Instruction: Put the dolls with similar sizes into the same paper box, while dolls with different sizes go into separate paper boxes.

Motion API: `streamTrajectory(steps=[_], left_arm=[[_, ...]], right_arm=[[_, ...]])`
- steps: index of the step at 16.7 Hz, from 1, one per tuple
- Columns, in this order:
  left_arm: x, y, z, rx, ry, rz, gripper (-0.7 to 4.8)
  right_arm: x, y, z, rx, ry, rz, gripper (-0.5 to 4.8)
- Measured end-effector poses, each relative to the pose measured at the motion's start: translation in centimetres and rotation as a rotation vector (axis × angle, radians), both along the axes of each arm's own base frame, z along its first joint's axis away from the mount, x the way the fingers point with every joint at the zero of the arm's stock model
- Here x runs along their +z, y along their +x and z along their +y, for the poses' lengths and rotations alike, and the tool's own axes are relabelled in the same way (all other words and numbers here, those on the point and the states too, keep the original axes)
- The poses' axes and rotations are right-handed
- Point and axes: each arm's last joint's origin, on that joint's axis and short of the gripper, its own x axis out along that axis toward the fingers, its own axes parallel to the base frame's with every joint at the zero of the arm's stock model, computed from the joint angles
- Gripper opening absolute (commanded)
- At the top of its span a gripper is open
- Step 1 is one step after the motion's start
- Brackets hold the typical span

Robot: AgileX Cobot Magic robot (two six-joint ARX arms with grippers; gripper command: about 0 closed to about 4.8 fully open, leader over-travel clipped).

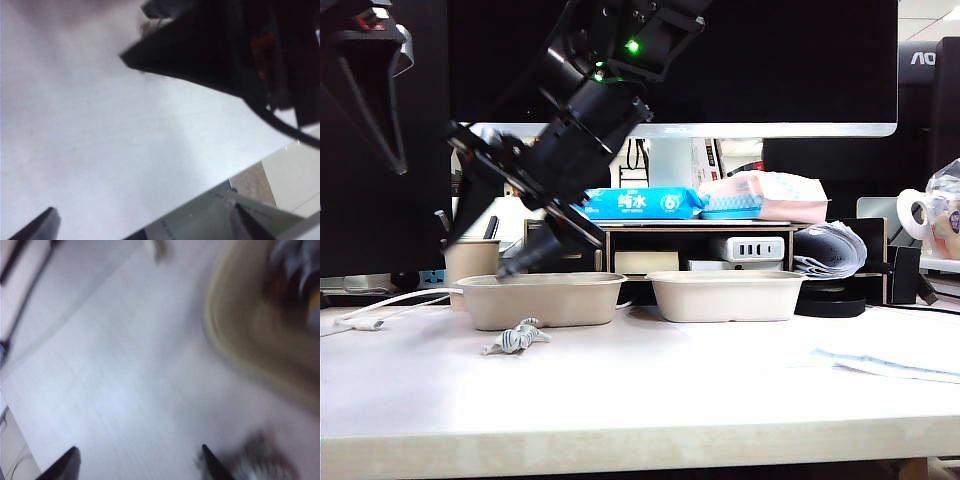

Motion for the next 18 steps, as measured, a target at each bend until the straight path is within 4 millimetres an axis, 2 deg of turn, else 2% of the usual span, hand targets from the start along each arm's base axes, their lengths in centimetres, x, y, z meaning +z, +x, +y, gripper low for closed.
streamTrajectory(steps=[2, 5, 9, 11, 16, 18], left_arm=[[-0.1, -0.1, 0.0, -0.006, 0.005, 0.007, 4.79], [0.0, 0.0, 0.0, -0.007, 0.004, 0.002, 4.79], [0.0, 0.0, 0.0, -0.007, 0.003, -0.001, 4.79], [0.0, 0.0, 0.0, -0.007, 0.003, 0.000, 4.79], [0.0, 0.0, 0.0, -0.007, 0.002, 0.004, 4.79], [0.0, -0.1, 0.0, -0.008, 0.002, 0.005, 4.79]], right_arm=[[-0.8, -0.2, -0.9, -0.033, -0.108, 0.038, 3.20], [-1.0, -0.2, -1.4, -0.045, -0.153, 0.057, 3.17], [-1.0, -0.8, -0.8, -0.051, -0.173, 0.052, 2.98], [-1.0, -0.9, -0.7, -0.060, -0.178, 0.052, 2.71], [-1.4, -0.8, -0.8, -0.092, -0.209, 0.048, 2.74], [-2.4, -0.7, -0.6, -0.082, -0.207, 0.087, 2.75]])
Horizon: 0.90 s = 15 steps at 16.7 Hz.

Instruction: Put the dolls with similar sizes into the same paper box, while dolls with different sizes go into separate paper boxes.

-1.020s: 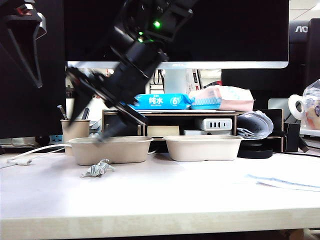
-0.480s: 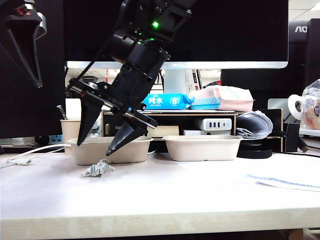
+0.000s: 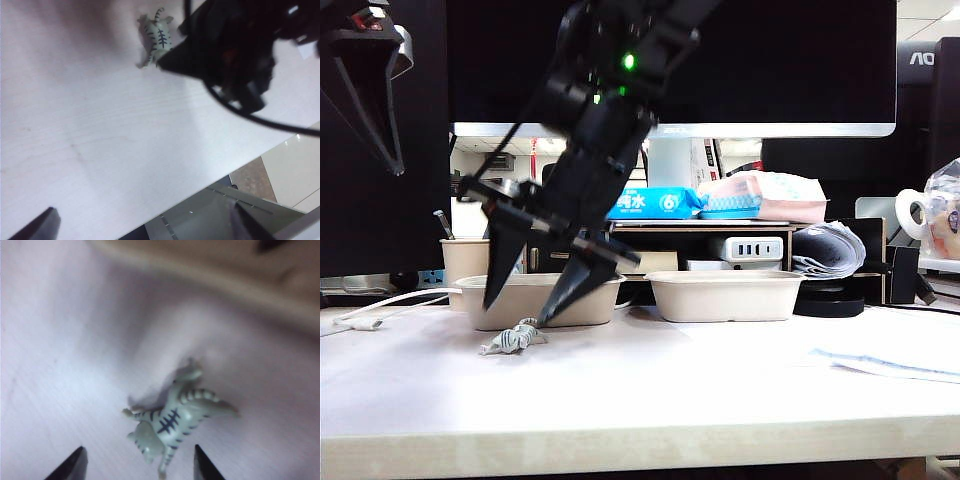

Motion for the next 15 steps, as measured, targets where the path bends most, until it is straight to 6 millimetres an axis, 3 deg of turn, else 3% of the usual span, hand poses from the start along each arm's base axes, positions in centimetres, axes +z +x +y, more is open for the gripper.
streamTrajectory(steps=[8, 9, 10, 12, 13, 15], left_arm=[[0.0, 0.0, 0.0, 0.000, 0.000, 0.003, 4.79], [0.0, 0.0, 0.0, 0.000, 0.000, 0.003, 4.79], [0.0, -0.1, 0.0, 0.000, 0.000, 0.006, 4.79], [-0.1, -0.1, 0.0, -0.001, 0.003, 0.016, 4.79], [-0.1, -0.2, 0.0, -0.002, 0.003, 0.018, 4.79], [0.0, -0.3, 0.1, -0.003, 0.004, 0.018, 4.79]], right_arm=[[-1.9, 0.8, 0.7, -0.054, 0.042, 0.035, 2.62], [-1.9, 0.9, 0.8, -0.064, 0.053, 0.031, 2.12], [-2.0, 1.0, 0.9, -0.069, 0.061, 0.025, 1.10], [-2.6, 1.2, 1.0, -0.073, 0.061, 0.024, 0.29], [-2.8, 1.2, 1.1, -0.072, 0.062, 0.028, -0.08], [-2.9, 1.3, 1.1, -0.055, 0.057, 0.040, -0.07]])
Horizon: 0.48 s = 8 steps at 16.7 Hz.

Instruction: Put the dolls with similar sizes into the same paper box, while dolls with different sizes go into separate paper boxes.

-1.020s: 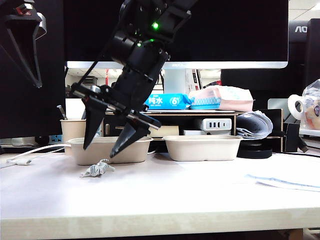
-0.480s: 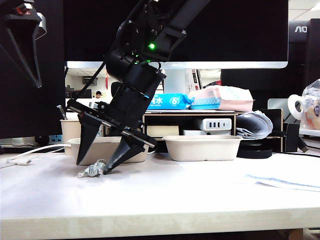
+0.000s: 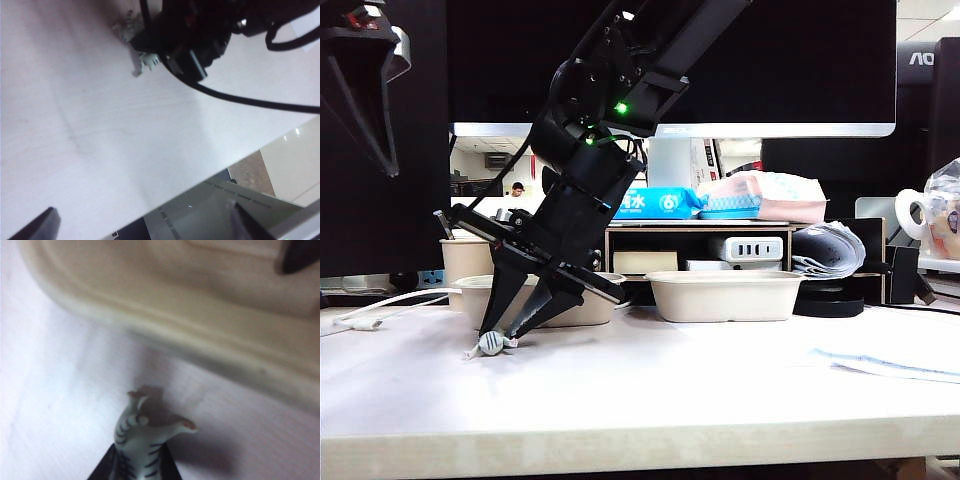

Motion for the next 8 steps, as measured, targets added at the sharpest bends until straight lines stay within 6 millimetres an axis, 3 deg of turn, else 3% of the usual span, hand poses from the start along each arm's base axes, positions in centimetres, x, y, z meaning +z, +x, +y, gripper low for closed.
streamTrajectory(steps=[5, 7, 8], left_arm=[[0.2, -0.2, 0.0, 0.000, -0.002, -0.014, 4.79], [0.2, -0.2, 0.0, 0.001, -0.001, -0.015, 4.79], [0.3, -0.1, 0.0, 0.002, 0.000, -0.018, 4.79]], right_arm=[[0.7, 0.0, -0.8, 0.040, -0.039, -0.020, -0.07], [2.1, -0.2, -1.8, 0.028, -0.065, -0.041, -0.07], [4.4, -0.2, -2.5, 0.018, -0.039, -0.091, -0.07]])
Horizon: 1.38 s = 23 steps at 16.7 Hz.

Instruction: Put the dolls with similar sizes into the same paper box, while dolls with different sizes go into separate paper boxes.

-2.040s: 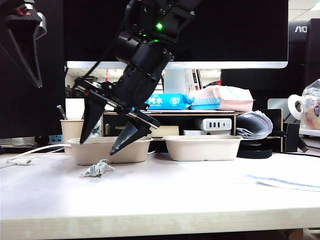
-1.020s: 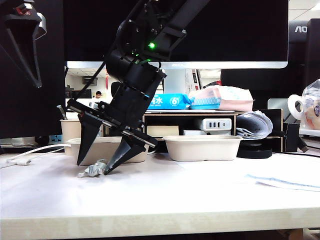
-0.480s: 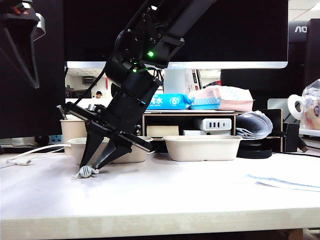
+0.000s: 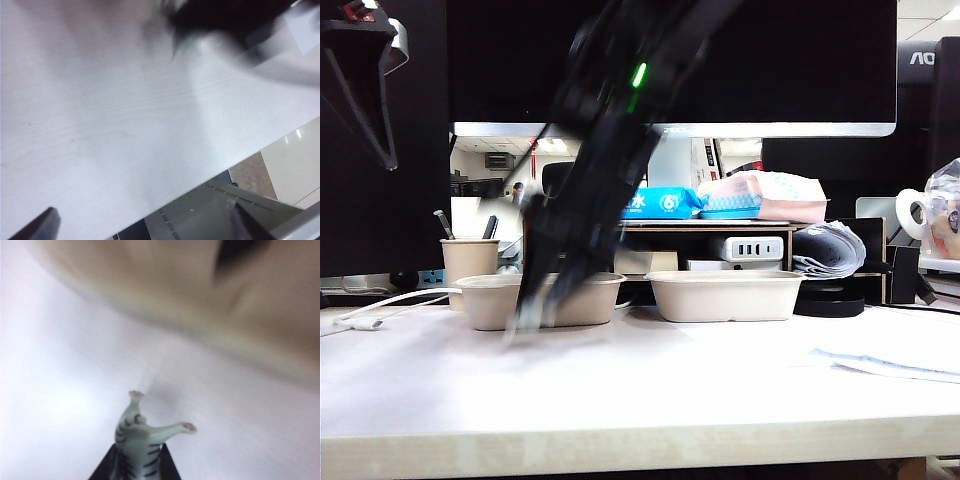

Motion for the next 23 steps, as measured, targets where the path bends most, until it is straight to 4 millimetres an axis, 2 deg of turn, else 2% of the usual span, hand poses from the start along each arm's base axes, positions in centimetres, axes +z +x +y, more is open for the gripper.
streamTrajectory(steps=[3, 4, 5, 6, 12, 15, 23], left_arm=[[0.0, 0.1, 0.0, 0.007, 0.011, -0.015, 4.79], [0.1, 0.2, 0.0, 0.007, 0.010, -0.022, 4.79], [0.1, 0.2, 0.0, 0.008, 0.009, -0.028, 4.79], [0.1, 0.2, 0.0, 0.008, 0.009, -0.029, 4.79], [0.1, 0.2, 0.0, 0.008, 0.010, -0.032, 4.79], [0.1, 0.3, 0.0, 0.008, 0.008, -0.039, 4.79], [0.2, 0.4, 0.0, 0.015, 0.017, -0.045, 4.79]], right_arm=[[8.4, -0.6, -2.8, -0.038, 0.106, -0.200, -0.07], [9.7, -0.5, -3.7, -0.056, 0.126, -0.230, -0.07], [11.0, 0.1, -5.7, -0.106, 0.127, -0.261, -0.07], [11.3, 0.7, -7.2, -0.145, 0.113, -0.266, -0.07], [10.3, 3.7, -13.8, -0.253, -0.038, -0.261, -0.07], [9.8, 5.2, -16.2, -0.311, -0.058, -0.274, -0.07], [3.2, 7.6, -15.5, -0.287, -0.140, -0.140, -0.07]])
